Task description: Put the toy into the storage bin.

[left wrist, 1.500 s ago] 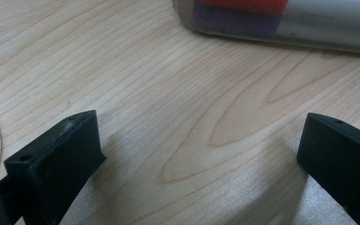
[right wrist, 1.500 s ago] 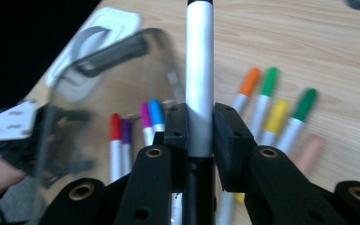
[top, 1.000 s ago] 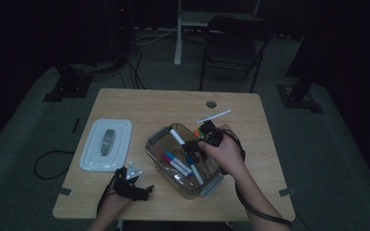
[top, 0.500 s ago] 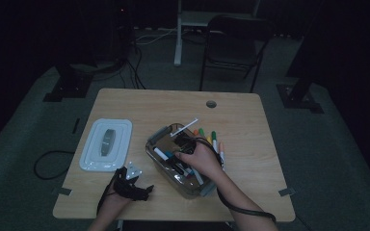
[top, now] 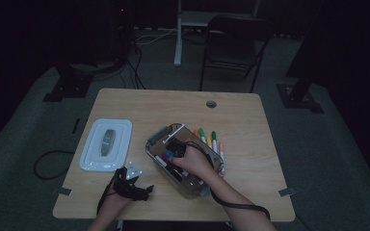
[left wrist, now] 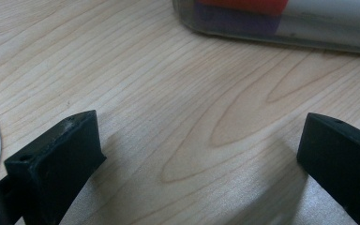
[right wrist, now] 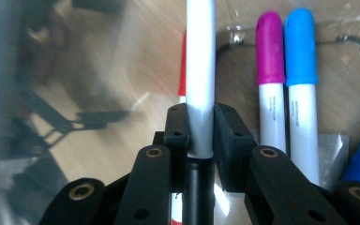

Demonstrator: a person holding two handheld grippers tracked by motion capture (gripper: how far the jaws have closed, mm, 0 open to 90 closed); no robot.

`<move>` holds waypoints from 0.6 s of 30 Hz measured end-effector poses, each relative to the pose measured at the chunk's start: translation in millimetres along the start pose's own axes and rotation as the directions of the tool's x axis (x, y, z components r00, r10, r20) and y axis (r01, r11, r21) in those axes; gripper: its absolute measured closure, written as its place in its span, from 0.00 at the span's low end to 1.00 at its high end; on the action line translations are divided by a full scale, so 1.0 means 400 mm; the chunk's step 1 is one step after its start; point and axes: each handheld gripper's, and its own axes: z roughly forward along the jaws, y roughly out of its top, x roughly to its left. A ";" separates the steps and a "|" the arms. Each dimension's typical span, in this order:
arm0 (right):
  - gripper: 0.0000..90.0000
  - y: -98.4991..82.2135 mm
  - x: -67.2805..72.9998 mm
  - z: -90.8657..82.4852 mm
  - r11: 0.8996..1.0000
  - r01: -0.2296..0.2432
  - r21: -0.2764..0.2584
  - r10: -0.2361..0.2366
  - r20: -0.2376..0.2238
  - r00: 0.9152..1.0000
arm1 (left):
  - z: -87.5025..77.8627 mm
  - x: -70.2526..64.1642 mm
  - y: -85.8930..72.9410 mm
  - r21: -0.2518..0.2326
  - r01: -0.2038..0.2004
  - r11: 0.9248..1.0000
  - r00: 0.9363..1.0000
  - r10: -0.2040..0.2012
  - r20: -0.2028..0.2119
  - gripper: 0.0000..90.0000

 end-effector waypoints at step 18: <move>0.71 -0.054 -0.035 -0.153 0.973 0.006 -0.231 -0.026 -0.085 0.996 | 0.000 0.000 0.000 0.002 -0.001 1.000 1.000 0.001 0.000 0.01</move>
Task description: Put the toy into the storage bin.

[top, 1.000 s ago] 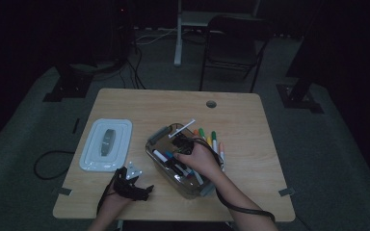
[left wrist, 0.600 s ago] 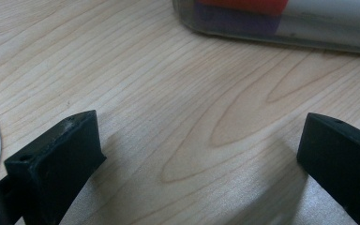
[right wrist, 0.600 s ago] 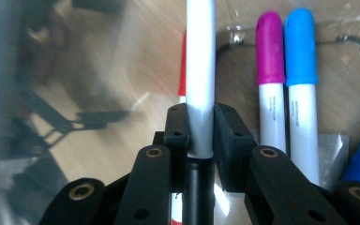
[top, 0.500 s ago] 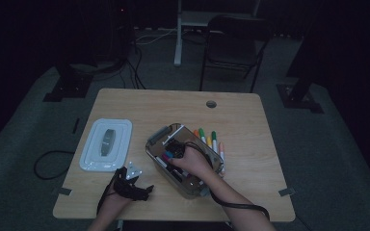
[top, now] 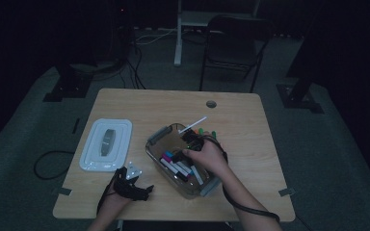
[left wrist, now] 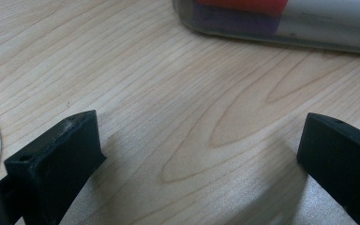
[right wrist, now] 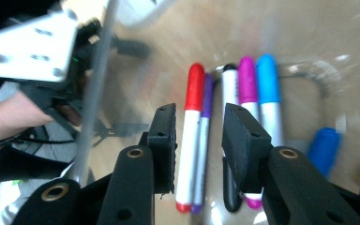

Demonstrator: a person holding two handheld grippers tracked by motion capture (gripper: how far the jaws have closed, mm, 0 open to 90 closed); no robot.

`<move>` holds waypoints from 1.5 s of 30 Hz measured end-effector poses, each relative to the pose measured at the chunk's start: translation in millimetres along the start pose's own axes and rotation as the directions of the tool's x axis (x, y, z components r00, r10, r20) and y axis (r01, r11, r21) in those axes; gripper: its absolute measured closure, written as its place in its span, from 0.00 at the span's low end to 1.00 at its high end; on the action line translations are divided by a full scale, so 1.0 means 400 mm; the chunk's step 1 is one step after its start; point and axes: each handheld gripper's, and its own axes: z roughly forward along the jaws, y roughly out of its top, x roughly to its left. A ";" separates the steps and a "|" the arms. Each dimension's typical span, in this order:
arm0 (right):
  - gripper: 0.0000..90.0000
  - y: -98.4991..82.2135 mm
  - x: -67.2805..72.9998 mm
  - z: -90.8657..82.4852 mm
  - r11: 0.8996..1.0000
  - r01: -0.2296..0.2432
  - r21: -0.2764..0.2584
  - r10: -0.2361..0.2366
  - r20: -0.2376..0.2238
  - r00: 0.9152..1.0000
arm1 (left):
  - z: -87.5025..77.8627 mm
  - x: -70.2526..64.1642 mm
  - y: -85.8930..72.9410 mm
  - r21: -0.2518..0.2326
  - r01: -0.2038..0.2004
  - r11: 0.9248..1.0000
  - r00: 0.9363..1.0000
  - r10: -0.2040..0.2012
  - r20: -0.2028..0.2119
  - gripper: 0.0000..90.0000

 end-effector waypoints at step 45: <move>0.85 -0.271 -0.382 -0.079 0.897 -0.410 -0.162 0.441 0.345 0.828 | 0.000 0.000 0.000 0.000 0.000 1.000 1.000 0.000 0.000 0.01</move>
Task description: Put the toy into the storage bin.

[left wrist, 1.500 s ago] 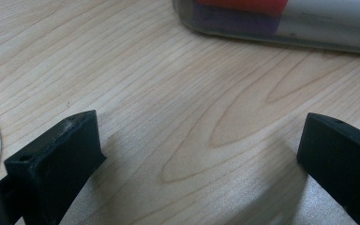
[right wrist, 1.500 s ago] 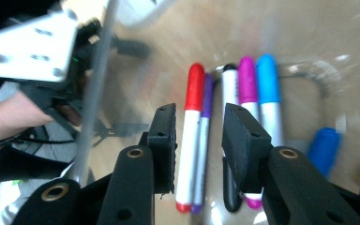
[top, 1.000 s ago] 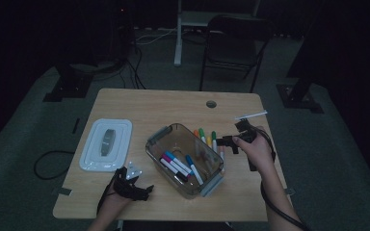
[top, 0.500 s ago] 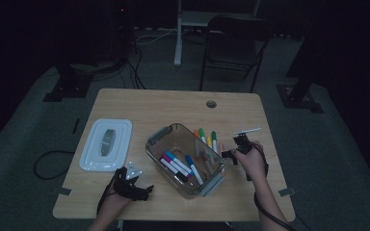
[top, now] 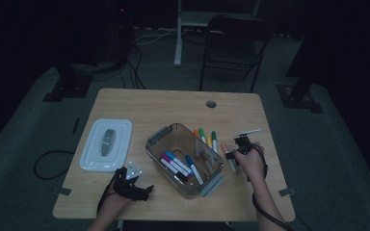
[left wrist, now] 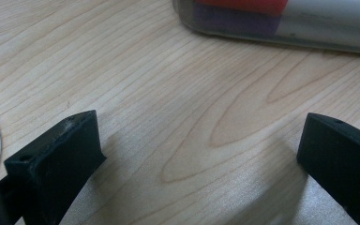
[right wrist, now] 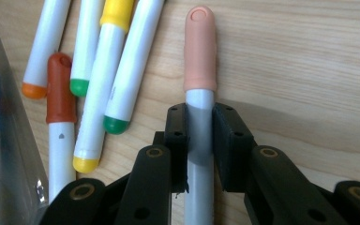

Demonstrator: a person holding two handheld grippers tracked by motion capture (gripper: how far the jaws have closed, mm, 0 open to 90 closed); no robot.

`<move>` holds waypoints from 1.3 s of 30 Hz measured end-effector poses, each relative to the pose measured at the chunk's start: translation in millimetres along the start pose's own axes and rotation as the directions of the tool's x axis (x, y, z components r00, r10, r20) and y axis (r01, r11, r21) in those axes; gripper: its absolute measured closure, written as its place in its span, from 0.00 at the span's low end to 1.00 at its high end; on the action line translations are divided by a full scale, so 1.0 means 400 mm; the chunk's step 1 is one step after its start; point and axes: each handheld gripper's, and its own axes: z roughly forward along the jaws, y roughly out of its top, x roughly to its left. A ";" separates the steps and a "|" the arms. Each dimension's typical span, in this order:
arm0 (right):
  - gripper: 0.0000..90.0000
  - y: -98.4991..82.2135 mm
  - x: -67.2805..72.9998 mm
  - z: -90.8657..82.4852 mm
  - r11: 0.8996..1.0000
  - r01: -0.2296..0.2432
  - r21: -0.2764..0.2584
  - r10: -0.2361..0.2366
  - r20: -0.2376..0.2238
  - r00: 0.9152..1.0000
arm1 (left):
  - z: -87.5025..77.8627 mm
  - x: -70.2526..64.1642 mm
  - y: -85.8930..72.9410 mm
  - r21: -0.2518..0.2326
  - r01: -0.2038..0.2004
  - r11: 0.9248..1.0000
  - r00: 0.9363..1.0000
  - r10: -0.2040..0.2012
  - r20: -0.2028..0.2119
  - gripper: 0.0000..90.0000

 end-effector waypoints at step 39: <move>0.85 0.061 0.309 -0.284 0.934 0.271 -0.232 -0.330 -0.278 0.902 | 0.000 0.000 0.000 0.000 0.000 1.000 1.000 0.000 0.000 0.01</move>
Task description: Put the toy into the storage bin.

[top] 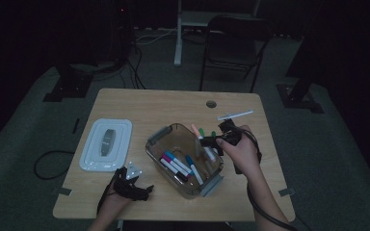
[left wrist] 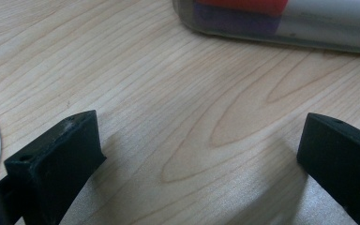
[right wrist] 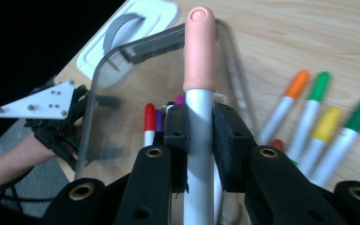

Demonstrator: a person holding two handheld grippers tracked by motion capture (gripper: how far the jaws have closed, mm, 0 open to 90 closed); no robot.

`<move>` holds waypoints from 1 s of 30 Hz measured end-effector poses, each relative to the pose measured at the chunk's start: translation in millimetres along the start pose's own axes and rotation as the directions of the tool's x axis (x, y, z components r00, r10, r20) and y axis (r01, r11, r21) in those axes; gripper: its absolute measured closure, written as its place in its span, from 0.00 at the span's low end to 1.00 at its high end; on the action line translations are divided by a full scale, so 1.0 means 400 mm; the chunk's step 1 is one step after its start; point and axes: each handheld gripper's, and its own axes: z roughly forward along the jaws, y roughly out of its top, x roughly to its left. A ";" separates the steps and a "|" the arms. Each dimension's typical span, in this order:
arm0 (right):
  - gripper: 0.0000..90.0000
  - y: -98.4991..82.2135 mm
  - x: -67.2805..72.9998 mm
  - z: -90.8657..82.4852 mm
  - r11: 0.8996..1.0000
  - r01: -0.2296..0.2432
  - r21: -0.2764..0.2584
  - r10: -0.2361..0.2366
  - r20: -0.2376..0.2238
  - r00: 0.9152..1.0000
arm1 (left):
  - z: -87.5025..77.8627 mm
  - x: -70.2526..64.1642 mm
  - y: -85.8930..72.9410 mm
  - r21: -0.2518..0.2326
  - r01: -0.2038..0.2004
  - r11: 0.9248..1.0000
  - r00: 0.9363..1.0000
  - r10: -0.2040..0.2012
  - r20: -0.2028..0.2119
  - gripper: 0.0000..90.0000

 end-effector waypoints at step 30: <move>0.85 -0.020 0.095 0.383 0.908 0.132 0.397 -0.103 -0.093 0.990 | 0.000 0.000 0.000 -0.002 0.001 1.000 1.000 -0.001 0.000 0.01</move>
